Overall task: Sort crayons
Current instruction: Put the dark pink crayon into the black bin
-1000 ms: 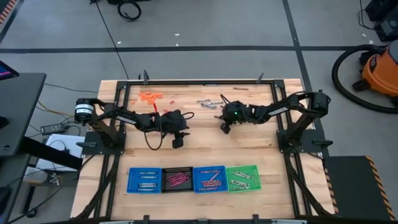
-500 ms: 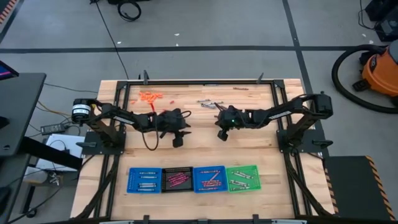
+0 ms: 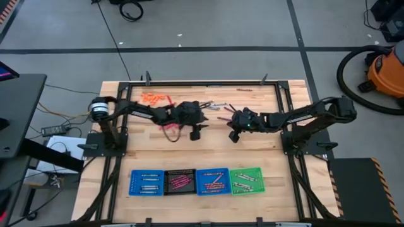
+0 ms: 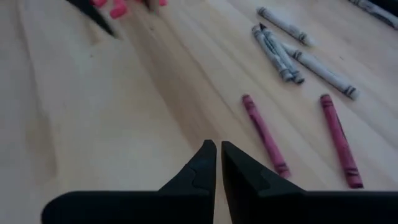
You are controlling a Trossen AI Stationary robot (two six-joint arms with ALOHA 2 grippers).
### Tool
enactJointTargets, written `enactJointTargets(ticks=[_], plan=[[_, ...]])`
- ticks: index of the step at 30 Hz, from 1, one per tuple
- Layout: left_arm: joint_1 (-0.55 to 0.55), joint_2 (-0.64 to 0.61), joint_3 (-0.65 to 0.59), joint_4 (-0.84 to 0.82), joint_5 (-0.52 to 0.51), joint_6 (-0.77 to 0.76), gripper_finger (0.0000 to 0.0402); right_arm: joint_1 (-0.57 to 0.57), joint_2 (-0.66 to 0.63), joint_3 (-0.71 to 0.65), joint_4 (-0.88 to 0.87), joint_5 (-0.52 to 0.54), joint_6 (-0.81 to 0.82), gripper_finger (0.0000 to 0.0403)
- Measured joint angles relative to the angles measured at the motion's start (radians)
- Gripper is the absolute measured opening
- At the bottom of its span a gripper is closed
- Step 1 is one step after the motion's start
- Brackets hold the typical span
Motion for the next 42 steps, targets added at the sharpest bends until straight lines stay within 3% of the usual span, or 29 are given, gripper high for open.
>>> enactJointTargets(ticks=[11, 19, 26, 42], plan=[[0.02, 0.204, 0.245, -0.082, 0.011, 0.053, 0.0155, 0.059, -0.091, 0.001, -0.078, 0.141, 0.043, 0.0034], [0.031, 0.321, 0.428, -0.214, 0.032, 0.055, 0.0155, 0.09, -0.175, 0.003, -0.123, 0.157, 0.073, 0.0034], [0.031, 0.357, 0.456, -0.193, 0.027, 0.05, 0.0155, 0.102, -0.223, 0.002, -0.213, 0.125, 0.094, 0.0034], [0.034, 0.358, 0.491, -0.191, 0.026, 0.044, 0.0151, 0.102, -0.283, 0.002, -0.194, 0.101, 0.085, 0.0034]])
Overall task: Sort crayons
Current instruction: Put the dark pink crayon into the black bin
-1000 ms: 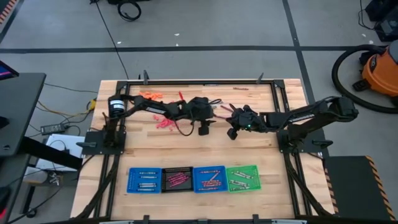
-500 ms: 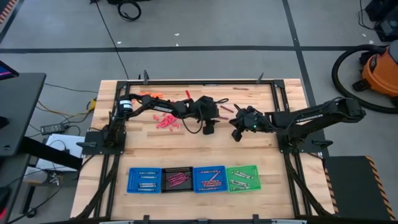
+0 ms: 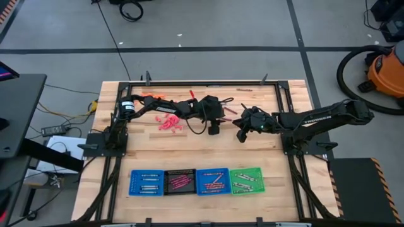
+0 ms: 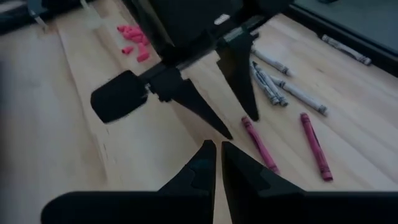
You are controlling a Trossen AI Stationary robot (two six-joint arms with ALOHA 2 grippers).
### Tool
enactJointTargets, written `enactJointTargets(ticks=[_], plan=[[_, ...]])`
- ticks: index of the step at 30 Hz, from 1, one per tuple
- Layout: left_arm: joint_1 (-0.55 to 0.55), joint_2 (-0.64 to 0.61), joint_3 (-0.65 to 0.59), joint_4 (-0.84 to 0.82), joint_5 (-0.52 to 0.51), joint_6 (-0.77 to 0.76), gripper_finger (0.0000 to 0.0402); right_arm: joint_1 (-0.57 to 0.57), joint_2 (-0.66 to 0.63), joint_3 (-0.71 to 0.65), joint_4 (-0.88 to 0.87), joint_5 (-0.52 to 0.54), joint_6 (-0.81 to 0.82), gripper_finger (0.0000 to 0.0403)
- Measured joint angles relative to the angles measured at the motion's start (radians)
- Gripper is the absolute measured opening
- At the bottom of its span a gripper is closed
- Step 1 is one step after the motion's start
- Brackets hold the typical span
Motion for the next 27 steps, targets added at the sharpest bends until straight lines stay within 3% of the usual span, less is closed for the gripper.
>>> enactJointTargets(ticks=[13, 27], plan=[[-0.001, 0.205, 0.361, -0.312, -0.055, 0.018, 0.0142, 0.003, -0.063, 0.0, -0.033, 0.025, -0.02, 0.0034], [0.011, 0.244, 0.394, -0.43, -0.04, 0.036, 0.0142, 0.038, -0.13, 0.0, -0.057, 0.029, -0.046, 0.0034]])
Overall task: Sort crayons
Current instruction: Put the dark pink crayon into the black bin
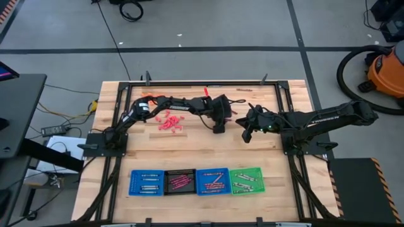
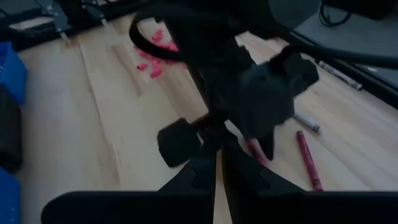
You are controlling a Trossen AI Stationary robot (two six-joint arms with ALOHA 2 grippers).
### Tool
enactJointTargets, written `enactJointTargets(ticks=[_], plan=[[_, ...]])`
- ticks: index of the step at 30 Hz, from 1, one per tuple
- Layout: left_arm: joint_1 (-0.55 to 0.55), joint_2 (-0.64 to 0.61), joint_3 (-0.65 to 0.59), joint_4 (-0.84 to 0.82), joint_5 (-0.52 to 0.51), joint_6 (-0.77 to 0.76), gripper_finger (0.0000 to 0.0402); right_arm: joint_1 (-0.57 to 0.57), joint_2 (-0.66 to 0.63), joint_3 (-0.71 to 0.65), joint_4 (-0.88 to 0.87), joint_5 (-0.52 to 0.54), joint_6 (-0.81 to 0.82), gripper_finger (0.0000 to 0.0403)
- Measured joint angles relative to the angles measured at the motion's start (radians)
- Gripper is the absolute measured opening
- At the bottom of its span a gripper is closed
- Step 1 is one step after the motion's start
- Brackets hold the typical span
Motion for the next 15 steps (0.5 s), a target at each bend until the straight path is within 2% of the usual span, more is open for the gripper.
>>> enactJointTargets(ticks=[6, 15], plan=[[0.002, -0.001, -0.001, -0.034, 0.04, 0.0, 0.0141, 0.006, -0.005, 0.0, -0.006, 0.006, 0.0, 0.0034], [0.002, 0.001, -0.003, -0.029, 0.044, 0.001, 0.0139, 0.011, -0.006, 0.0, -0.006, 0.012, 0.0, 0.0034]])
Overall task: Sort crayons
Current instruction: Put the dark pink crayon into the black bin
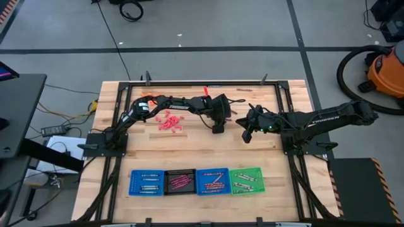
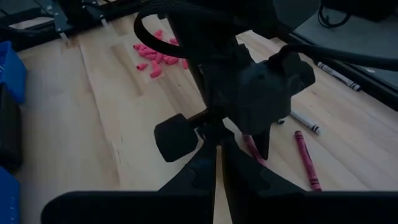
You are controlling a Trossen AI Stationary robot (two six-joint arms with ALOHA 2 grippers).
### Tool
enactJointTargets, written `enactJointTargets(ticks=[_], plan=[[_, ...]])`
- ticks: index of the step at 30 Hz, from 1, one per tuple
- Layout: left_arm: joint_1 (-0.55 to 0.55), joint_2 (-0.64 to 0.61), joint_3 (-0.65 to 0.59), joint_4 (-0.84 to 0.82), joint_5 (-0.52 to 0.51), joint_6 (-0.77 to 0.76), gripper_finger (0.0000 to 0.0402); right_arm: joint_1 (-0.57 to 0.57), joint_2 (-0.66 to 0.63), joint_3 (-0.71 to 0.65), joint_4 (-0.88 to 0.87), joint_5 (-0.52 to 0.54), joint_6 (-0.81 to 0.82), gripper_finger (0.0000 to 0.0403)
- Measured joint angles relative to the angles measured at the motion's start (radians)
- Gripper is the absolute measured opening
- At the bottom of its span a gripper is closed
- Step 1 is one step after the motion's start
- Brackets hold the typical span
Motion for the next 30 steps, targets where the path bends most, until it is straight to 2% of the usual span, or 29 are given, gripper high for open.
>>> enactJointTargets(ticks=[3, 8, 10, 21, 25, 30], plan=[[-0.001, 0.0, -0.001, 0.0, 0.004, 0.001, 0.0115, 0.0, 0.0, 0.0, 0.0, 0.0, 0.0, 0.0034], [-0.003, 0.001, -0.002, -0.005, 0.007, 0.01, 0.0034, 0.0, 0.0, 0.0, 0.0, 0.002, 0.0, 0.0034], [-0.003, 0.001, -0.002, -0.008, 0.007, 0.026, 0.0015, 0.0, 0.0, 0.0, 0.0, 0.003, 0.0, 0.0034], [-0.001, -0.021, -0.005, -0.011, -0.002, 0.027, 0.0015, 0.0, 0.0, 0.0, 0.0, 0.003, 0.0, 0.0034], [-0.003, -0.056, -0.011, -0.086, -0.007, 0.029, 0.0015, 0.0, 0.0, 0.0, 0.0, 0.003, -0.007, 0.0034], [-0.004, -0.124, -0.013, -0.184, -0.007, 0.027, 0.0015, 0.0, -0.002, 0.0, 0.002, -0.047, -0.014, 0.0034]])
